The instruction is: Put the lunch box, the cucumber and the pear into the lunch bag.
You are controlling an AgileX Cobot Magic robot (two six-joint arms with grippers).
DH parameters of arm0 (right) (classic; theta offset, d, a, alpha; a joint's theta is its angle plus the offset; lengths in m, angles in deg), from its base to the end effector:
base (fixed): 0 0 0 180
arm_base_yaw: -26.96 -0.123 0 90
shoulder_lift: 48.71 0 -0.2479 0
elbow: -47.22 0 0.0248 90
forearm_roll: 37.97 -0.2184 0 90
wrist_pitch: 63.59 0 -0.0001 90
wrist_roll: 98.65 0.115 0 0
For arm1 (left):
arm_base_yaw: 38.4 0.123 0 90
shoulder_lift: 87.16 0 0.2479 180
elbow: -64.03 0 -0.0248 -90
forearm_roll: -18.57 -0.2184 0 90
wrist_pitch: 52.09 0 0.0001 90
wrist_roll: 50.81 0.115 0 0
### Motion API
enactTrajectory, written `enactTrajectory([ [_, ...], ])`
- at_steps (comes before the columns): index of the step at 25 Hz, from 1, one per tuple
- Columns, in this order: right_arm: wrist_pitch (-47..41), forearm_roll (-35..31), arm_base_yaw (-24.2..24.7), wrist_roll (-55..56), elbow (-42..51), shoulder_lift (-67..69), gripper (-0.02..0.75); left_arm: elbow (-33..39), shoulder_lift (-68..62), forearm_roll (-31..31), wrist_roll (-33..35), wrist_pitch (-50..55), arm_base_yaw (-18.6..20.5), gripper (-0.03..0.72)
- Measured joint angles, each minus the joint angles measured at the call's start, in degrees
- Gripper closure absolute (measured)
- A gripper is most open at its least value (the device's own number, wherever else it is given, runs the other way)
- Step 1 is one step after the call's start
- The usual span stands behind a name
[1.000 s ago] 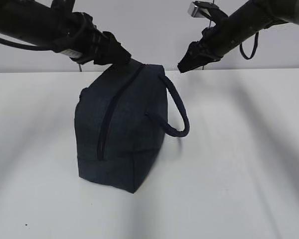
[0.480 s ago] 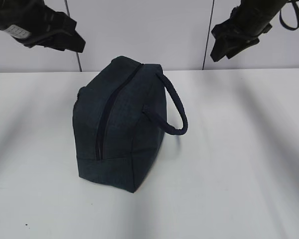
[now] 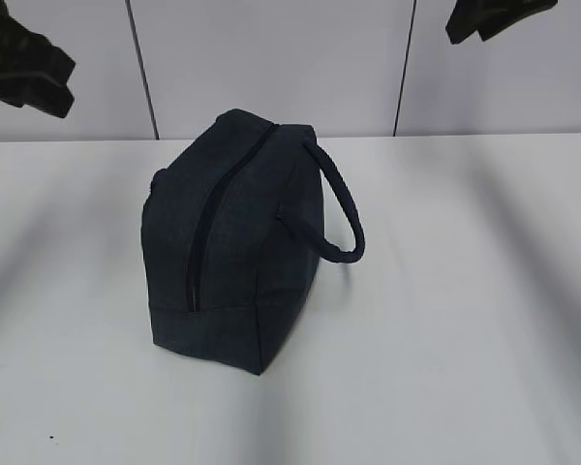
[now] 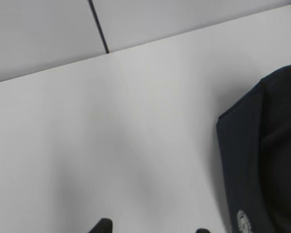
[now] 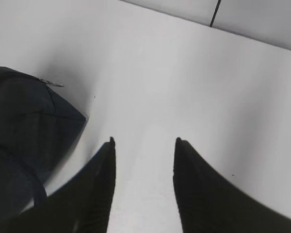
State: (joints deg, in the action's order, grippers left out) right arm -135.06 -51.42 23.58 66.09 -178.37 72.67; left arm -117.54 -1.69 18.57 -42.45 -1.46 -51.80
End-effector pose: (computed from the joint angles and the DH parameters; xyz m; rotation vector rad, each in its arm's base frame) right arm 0.3939 0.0487 0.3184 -0.4000 2.5097 0.2332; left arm 0.2988 -0.0712 0.2910 0.4731 2.4614 -0.0362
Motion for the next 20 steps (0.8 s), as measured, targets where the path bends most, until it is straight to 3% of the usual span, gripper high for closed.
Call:
enactTrajectory([
  [5, -0.23, 0.35, 0.0, 1.53, 0.0, -5.53, 0.424, 0.0, 1.8, -5.46, -3.21, 4.6, 0.0, 0.365],
  [16, -0.76, 2.46, 0.0, 5.55, 3.17, -19.79, 0.422, 0.0, 8.97, -6.03, -7.16, 10.1, 0.0, 0.365],
  [20, -0.89, 3.64, 0.0, 5.79, 10.33, -25.75, 0.335, 0.0, 12.88, -6.03, -7.95, 10.91, 0.0, 0.365],
])
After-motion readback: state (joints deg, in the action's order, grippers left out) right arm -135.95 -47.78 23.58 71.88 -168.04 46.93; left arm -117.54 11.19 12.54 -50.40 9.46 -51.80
